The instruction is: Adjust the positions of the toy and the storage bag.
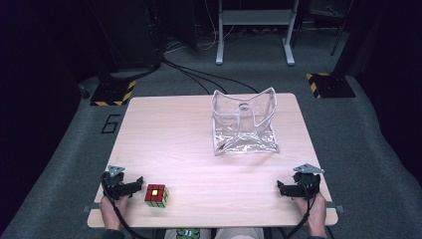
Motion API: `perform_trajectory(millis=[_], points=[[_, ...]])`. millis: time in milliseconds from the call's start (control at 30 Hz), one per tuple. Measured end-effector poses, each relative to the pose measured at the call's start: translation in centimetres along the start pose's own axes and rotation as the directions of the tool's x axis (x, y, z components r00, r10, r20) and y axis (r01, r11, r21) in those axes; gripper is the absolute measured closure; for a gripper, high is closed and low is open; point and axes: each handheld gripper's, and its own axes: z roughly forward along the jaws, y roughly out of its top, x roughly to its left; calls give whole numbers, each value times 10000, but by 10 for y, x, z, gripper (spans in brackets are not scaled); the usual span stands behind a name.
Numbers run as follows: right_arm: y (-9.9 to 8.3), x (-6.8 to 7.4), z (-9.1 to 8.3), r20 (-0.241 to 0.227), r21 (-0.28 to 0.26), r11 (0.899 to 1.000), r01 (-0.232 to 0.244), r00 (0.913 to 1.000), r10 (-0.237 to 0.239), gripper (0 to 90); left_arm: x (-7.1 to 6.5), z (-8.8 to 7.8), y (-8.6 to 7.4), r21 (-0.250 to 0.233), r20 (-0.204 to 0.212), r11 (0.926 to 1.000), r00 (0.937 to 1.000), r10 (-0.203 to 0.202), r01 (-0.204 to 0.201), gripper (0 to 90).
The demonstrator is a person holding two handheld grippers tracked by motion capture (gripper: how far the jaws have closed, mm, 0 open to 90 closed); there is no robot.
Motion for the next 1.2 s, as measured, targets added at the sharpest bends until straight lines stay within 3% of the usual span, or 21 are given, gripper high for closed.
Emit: perform_trajectory(millis=[700,1200], points=[[0,0,0,315,-57,10000,-29,9995,31,0,0,-1,-1,5,-122,9999,9998,-151,151,88],[0,0,0,267,-41,9998,-203,9994,204,7,6,-2,0,-57,549,9995,9980,-306,310,47]])
